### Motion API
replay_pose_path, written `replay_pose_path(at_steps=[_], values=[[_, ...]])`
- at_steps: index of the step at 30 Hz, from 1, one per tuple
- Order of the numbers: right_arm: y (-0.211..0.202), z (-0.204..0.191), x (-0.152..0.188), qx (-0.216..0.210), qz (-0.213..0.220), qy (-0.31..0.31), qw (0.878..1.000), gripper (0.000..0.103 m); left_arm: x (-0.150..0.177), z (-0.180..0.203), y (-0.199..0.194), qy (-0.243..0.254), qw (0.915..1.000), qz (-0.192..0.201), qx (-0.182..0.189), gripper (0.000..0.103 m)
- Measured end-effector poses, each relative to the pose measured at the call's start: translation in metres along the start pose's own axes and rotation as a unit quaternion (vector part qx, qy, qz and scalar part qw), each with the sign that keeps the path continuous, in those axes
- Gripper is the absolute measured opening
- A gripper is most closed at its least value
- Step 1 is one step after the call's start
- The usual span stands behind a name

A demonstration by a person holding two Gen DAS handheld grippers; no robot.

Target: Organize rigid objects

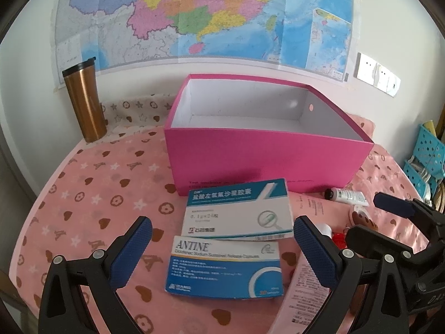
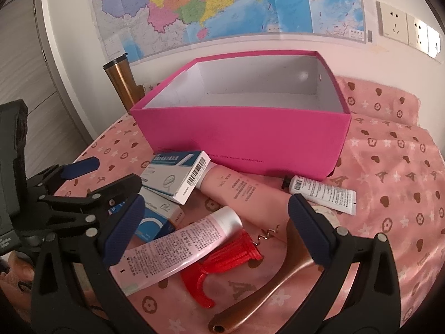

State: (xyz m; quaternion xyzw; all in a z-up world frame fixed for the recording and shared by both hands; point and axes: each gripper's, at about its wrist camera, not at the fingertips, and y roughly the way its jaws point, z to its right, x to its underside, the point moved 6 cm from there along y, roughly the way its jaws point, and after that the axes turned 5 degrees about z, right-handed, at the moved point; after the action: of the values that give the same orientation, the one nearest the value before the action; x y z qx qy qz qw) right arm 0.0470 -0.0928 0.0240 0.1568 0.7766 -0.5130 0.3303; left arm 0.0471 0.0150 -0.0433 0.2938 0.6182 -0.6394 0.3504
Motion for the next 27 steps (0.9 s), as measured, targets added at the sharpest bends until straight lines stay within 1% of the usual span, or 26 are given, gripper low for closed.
replay_pose_path(at_steps=[3, 6, 7, 8, 9, 10, 11, 13, 14, 17, 19, 24, 27], values=[[0.005, -0.003, 0.000, -0.005, -0.003, -0.006, 1.000, 0.102, -0.002, -0.012, 0.006, -0.011, 0.9999, -0.006, 0.005, 0.103], [0.012, -0.008, -0.001, -0.011, -0.017, -0.017, 1.000, 0.096, -0.003, -0.026, 0.016, -0.020, 0.9997, -0.014, 0.007, 0.103], [0.015, -0.010, -0.002, -0.016, -0.020, -0.020, 0.999, 0.095, -0.003, -0.029, 0.019, -0.023, 0.9995, -0.017, 0.013, 0.103], [0.017, -0.012, -0.001, -0.025, -0.033, -0.012, 0.999, 0.094, -0.003, -0.033, 0.022, -0.027, 0.9993, -0.021, 0.019, 0.103], [0.020, -0.013, -0.002, -0.029, -0.038, -0.014, 0.999, 0.090, -0.003, -0.036, 0.026, -0.029, 0.9990, -0.023, 0.023, 0.101], [0.024, -0.016, -0.003, -0.037, -0.043, -0.016, 0.998, 0.086, -0.003, -0.038, 0.030, -0.029, 0.9987, -0.027, 0.033, 0.099], [0.027, -0.018, -0.002, -0.046, -0.052, -0.012, 0.997, 0.084, -0.003, -0.039, 0.033, -0.027, 0.9984, -0.031, 0.038, 0.098], [0.034, -0.022, -0.003, -0.055, -0.061, -0.014, 0.997, 0.080, 0.000, -0.040, 0.041, -0.026, 0.9974, -0.045, 0.051, 0.088], [0.038, -0.024, -0.005, -0.059, -0.060, -0.017, 0.996, 0.079, 0.002, -0.038, 0.046, -0.021, 0.9960, -0.054, 0.069, 0.088], [0.047, -0.028, -0.008, -0.066, -0.069, -0.020, 0.995, 0.071, 0.007, -0.034, 0.055, -0.010, 0.9925, -0.070, 0.100, 0.083], [0.051, -0.030, -0.010, -0.072, -0.074, -0.019, 0.995, 0.064, 0.010, -0.032, 0.059, -0.006, 0.9906, -0.080, 0.111, 0.077], [0.061, -0.033, -0.012, -0.080, -0.094, -0.017, 0.992, 0.056, 0.016, -0.026, 0.065, 0.003, 0.9834, -0.103, 0.149, 0.076], [0.065, -0.033, -0.011, -0.082, -0.102, -0.014, 0.991, 0.052, 0.018, -0.026, 0.069, 0.001, 0.9798, -0.116, 0.163, 0.076]])
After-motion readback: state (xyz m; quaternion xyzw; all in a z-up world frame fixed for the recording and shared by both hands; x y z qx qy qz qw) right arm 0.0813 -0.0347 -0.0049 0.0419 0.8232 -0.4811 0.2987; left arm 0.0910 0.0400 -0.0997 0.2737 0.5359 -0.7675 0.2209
